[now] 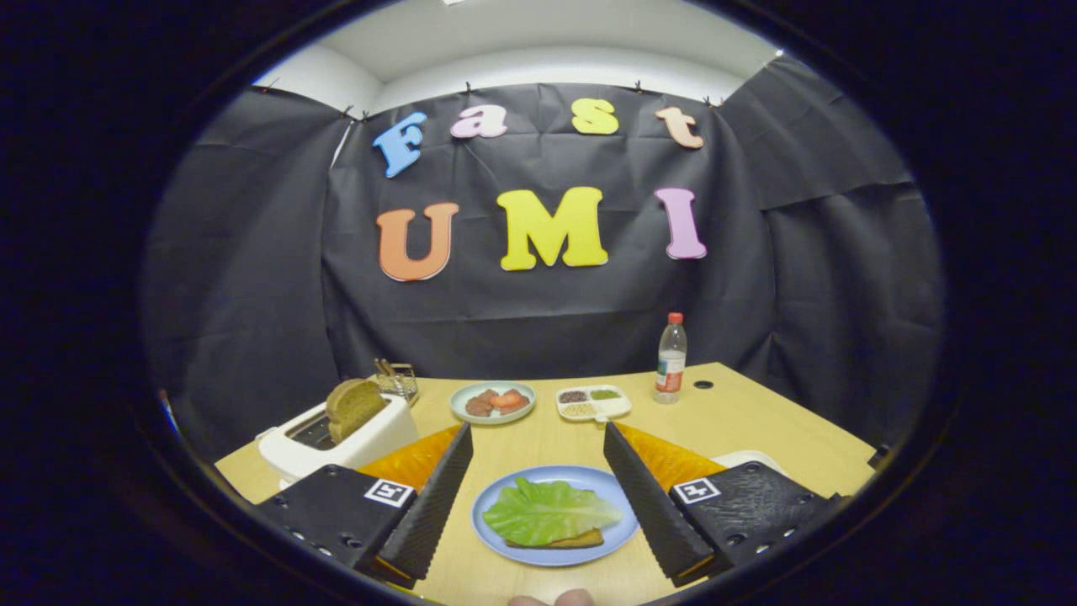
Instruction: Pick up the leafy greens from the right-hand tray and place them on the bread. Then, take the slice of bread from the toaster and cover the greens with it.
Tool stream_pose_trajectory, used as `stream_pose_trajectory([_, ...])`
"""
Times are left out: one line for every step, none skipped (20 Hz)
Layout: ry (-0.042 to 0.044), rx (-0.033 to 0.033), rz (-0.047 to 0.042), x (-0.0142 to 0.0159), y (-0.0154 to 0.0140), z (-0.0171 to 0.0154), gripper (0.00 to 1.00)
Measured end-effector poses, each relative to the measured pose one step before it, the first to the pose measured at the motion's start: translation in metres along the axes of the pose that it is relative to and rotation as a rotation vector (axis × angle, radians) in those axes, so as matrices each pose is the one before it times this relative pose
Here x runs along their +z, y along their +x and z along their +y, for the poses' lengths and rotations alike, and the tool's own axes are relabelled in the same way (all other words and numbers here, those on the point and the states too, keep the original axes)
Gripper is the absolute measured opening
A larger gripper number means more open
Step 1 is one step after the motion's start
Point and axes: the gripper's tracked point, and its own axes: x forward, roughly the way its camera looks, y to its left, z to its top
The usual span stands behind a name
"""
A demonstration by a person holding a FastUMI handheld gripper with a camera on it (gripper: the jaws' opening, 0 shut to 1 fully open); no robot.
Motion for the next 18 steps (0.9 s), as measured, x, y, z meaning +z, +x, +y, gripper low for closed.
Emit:
stream_pose_trajectory([-0.00325,0.00825,-0.00660,0.00479,-0.00222,0.00975,0.96])
stream_pose_trajectory([-0.00051,0.01294,-0.00434,0.00414,-0.00130,0.01263,0.96])
stream_pose_trajectory([-0.00310,0.01205,-0.00274,0.00381,-0.00005,0.01370,0.96])
stream_pose_trajectory([-0.00424,0.01526,-0.00206,0.00248,0.00208,0.01551,0.96])
stream_pose_trajectory([-0.00472,0.01155,-0.00056,0.00202,0.00239,0.01405,0.96])
stream_pose_trajectory([-0.00378,0.01394,0.00177,-0.00020,0.00279,0.01440,0.96])
stream_pose_trajectory([-0.00385,0.01337,0.00310,0.00028,0.00411,0.01377,0.96])
stream_pose_trajectory([-0.00408,0.01034,0.00617,-0.00216,0.00552,0.01258,0.96])
stream_pose_trajectory([-0.00076,0.00760,0.00900,-0.00355,0.00571,0.01041,0.96])
stream_pose_trajectory([-0.00443,0.00208,0.00726,-0.00343,0.00563,0.00797,0.96])
stream_pose_trajectory([-0.00291,0.00069,0.00468,-0.00367,0.00686,0.00672,0.96])
stream_pose_trajectory([0.00510,0.00102,0.00613,-0.00409,0.00555,0.00591,0.96])
stream_pose_trajectory([0.00789,-0.00013,0.01188,-0.00484,0.00715,0.00596,0.96])
stream_pose_trajectory([0.01072,-0.00008,0.02692,-0.00826,0.00827,0.00488,0.96])
stream_pose_trajectory([0.00922,0.00023,0.02860,-0.00755,0.00810,0.00442,0.96])
stream_pose_trajectory([0.00415,-0.00344,0.02047,-0.00461,0.00850,0.00321,0.96])
stream_pose_trajectory([0.00637,-0.00701,0.02182,-0.00470,0.00879,0.00193,0.96])
stream_pose_trajectory([-0.00219,-0.00468,0.01044,-0.00123,0.00686,0.00266,0.96])
